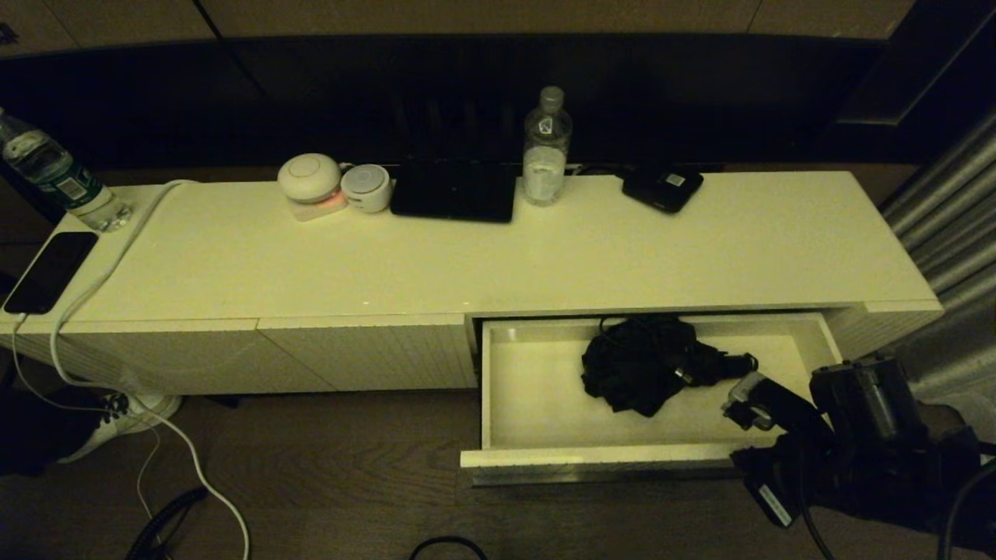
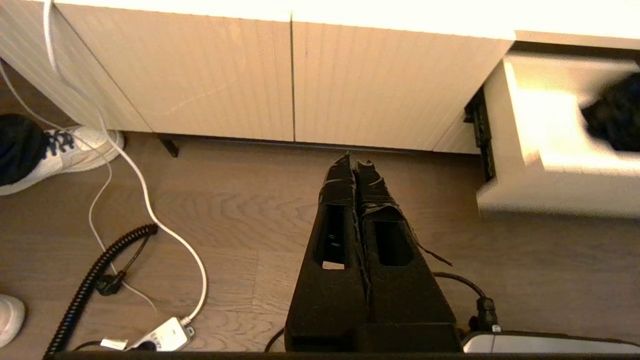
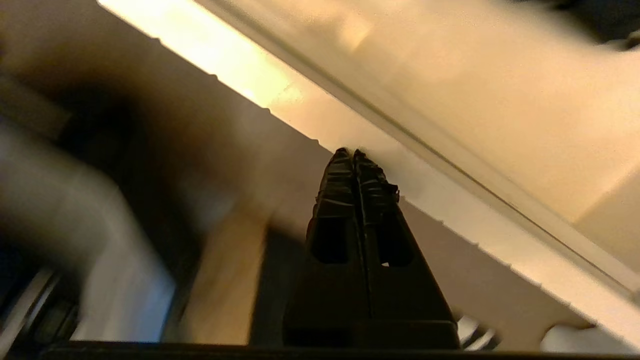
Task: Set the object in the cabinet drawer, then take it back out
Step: Close the drawer
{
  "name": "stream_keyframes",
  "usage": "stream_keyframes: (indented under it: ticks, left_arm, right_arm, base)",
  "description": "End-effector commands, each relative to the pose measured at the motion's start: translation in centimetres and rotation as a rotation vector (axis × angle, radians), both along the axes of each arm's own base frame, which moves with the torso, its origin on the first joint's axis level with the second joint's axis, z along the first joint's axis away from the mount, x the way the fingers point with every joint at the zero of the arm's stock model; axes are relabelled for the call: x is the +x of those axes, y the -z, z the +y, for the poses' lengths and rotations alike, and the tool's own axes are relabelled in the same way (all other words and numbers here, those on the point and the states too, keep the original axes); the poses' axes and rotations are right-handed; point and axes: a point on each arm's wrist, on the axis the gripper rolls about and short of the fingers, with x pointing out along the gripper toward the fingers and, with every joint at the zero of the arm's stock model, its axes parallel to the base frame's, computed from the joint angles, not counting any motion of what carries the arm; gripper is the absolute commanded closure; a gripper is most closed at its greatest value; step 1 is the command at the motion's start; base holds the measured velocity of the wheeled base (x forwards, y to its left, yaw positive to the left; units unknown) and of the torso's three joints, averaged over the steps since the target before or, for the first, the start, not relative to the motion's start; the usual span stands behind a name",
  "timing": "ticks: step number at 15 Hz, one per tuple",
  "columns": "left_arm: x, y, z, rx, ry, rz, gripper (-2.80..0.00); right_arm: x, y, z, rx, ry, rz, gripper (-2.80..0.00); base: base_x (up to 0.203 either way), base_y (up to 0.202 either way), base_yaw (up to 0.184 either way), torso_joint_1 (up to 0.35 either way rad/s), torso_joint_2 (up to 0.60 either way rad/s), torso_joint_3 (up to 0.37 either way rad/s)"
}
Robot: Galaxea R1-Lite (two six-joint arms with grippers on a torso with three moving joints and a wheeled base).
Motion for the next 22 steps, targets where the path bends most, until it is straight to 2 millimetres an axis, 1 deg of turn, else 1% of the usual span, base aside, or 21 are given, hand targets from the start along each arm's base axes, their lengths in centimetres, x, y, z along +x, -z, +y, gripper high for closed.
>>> stream_keyframes:
  ticks: [1, 2, 4, 6, 8, 13, 16, 22]
  left_arm:
    - [0.0, 0.0, 0.0, -0.001, -0.001, -0.002, 0.0]
    - [0.0, 0.0, 0.0, -0.001, -0.001, -0.002, 0.0]
    - [0.0, 0.0, 0.0, -0.001, -0.001, -0.002, 0.0]
    - [0.0, 0.0, 0.0, -0.001, -0.001, -0.002, 0.0]
    - [0.0, 0.0, 0.0, -0.001, -0.001, -0.002, 0.0]
    - [0.0, 0.0, 0.0, -0.001, -0.001, -0.002, 0.0]
    - [0.0, 0.0, 0.0, -0.001, -0.001, -0.002, 0.0]
    - [0.0, 0.0, 0.0, -0.001, -0.001, -0.002, 0.0]
  right_arm:
    - [1.5, 2.3, 0.3, -0.014, 0.031, 0.008, 0.0]
    - [1.6, 2.3, 0.3, -0.018, 0.043, -0.005, 0.0]
    - [1.1, 1.6, 0.1, -0.017, 0.051, -0.025, 0.0]
    - [1.2, 1.0, 0.2, -0.009, 0.049, -0.057, 0.0]
    - [1.6, 0.2, 0.3, -0.002, 0.048, -0.087, 0.0]
    - [3.1, -0.5, 0.7, -0.004, 0.074, -0.145, 0.0]
    - [4.0, -0.3, 0.9, -0.02, 0.095, -0.163, 0.0]
    - [6.7, 1.4, 1.5, -0.029, 0.151, -0.265, 0.0]
  base:
    - [0.0, 0.0, 0.0, 0.0, 0.0, 0.0]
    - [0.0, 0.0, 0.0, 0.0, 0.0, 0.0]
    - [0.0, 0.0, 0.0, 0.0, 0.0, 0.0]
    - [0.0, 0.0, 0.0, 0.023, 0.03, -0.011]
    - [0.0, 0.0, 0.0, 0.0, 0.0, 0.0]
    - [0.0, 0.0, 0.0, 0.0, 0.0, 0.0]
    - [0.0, 0.0, 0.0, 0.0, 0.0, 0.0]
    - [0.0, 0.0, 0.0, 0.0, 0.0, 0.0]
